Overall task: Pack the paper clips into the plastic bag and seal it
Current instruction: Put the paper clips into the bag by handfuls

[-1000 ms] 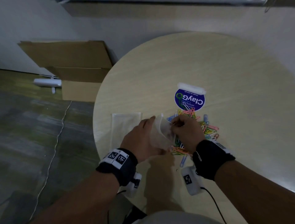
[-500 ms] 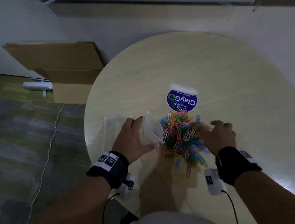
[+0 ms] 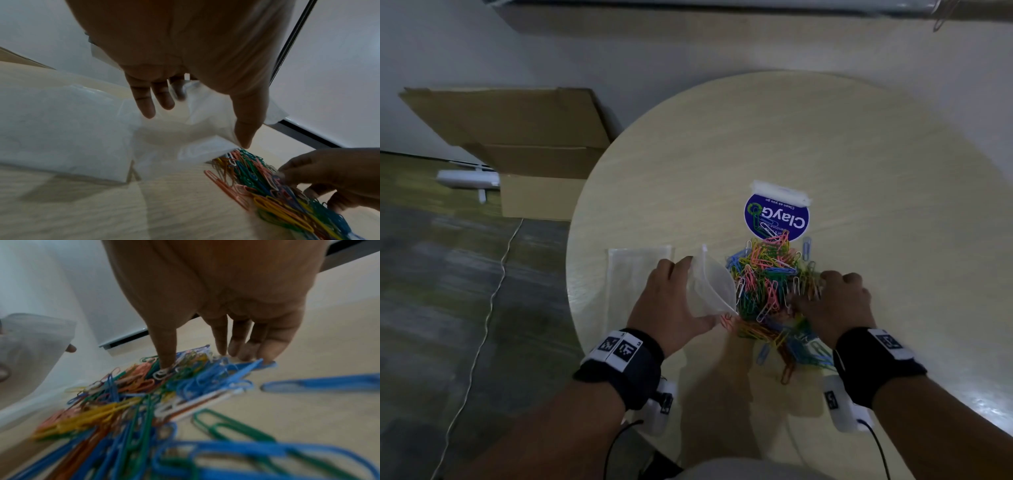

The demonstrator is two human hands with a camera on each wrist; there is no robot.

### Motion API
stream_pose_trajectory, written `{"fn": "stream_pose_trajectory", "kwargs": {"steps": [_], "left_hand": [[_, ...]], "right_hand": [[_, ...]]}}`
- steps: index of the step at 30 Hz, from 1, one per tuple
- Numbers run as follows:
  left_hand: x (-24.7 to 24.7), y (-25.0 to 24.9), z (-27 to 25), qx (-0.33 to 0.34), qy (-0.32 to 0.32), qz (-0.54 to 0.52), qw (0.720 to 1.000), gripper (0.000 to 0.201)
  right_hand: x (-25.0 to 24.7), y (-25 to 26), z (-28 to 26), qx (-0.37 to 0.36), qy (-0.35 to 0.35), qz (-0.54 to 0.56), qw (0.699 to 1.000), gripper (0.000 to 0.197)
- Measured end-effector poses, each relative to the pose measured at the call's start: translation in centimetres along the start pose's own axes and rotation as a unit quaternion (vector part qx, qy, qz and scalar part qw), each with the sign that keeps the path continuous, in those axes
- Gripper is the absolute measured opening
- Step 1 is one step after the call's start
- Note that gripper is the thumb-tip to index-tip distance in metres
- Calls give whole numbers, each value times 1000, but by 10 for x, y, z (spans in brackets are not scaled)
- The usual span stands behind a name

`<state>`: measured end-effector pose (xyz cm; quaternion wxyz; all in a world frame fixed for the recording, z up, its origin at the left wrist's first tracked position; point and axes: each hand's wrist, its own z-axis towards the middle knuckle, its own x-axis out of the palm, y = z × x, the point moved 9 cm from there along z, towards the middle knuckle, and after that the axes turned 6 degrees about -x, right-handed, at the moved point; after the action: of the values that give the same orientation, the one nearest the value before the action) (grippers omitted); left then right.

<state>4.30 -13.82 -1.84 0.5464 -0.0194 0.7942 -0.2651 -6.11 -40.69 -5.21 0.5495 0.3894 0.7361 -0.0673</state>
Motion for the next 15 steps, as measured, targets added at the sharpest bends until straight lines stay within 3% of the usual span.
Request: {"fn": "stream_pose_trajectory", "kwargs": {"steps": [5, 11, 15], "left_hand": [[4, -1, 1, -4, 4, -1, 1000, 103], [6, -5, 3, -4, 4, -6, 1000, 101], [8, -9, 5, -12, 10, -4, 1000, 101]], "right_hand": [[3, 9, -1, -38, 22, 34, 998, 42], [-25, 16, -6, -72, 1, 22, 997, 37], [-52, 36, -18, -119, -18, 86, 989, 37]]}}
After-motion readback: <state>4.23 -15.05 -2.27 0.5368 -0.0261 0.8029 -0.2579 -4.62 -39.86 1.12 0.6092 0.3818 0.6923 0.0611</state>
